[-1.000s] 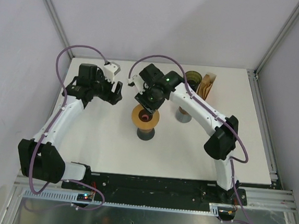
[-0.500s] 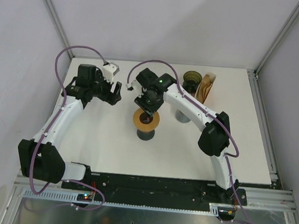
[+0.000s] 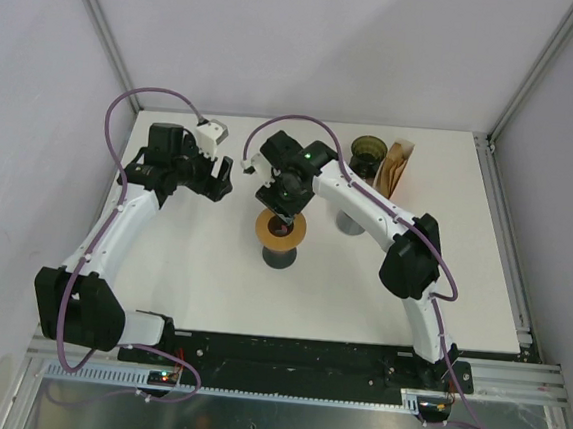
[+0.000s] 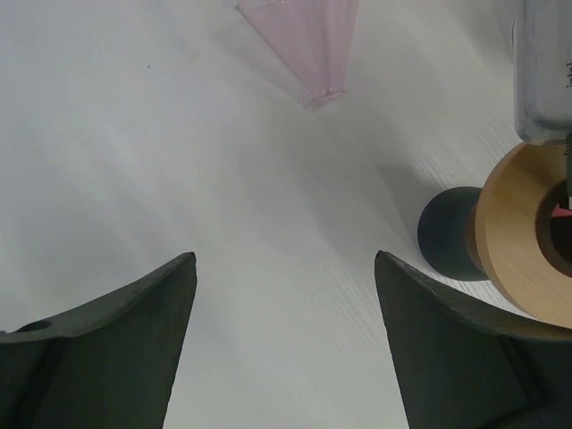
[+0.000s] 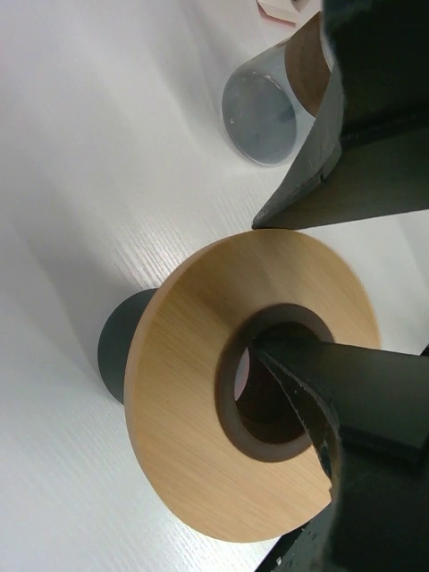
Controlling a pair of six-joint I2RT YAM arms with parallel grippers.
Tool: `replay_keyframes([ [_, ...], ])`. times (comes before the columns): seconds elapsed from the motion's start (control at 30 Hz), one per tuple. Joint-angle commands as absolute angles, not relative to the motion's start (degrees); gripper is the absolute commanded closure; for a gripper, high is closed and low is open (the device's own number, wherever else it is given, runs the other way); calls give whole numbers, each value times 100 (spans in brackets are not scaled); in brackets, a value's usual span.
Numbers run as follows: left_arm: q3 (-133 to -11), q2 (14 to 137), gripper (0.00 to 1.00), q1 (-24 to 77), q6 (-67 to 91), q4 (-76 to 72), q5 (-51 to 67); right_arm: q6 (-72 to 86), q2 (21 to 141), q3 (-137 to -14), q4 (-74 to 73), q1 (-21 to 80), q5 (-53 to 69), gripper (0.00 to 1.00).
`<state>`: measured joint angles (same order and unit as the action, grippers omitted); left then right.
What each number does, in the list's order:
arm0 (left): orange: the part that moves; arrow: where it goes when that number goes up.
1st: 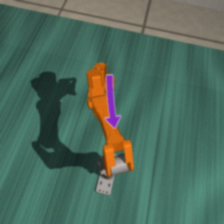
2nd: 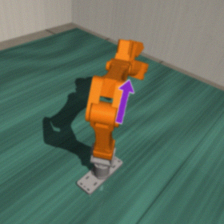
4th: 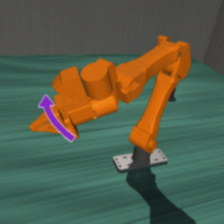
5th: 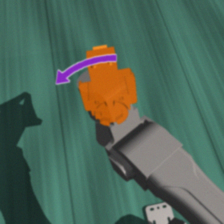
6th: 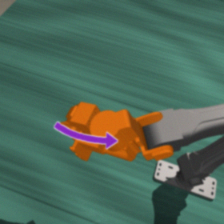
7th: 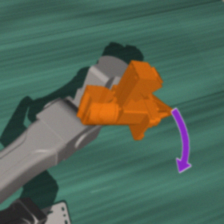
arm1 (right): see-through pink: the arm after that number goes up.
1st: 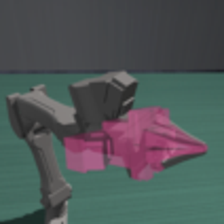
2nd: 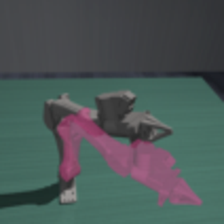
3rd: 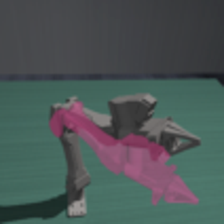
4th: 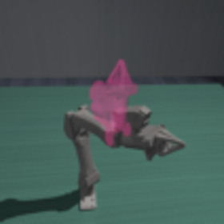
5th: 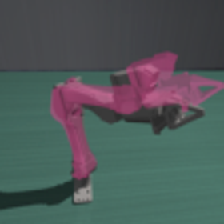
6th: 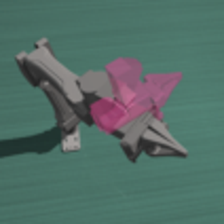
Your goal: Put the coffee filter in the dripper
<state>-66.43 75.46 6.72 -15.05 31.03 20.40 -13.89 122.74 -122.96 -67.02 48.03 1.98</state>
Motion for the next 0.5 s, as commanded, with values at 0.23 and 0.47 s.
replay_keyframes([
  [0.23,-6627,7441,14,615,-1529,3050,2247,-1527,12199,-12568,-6592,4816,405,34],
  [0.47,-6725,7572,14,621,-1503,3051,2381,-1571,11953,-12754,-6642,4771,411,27],
])
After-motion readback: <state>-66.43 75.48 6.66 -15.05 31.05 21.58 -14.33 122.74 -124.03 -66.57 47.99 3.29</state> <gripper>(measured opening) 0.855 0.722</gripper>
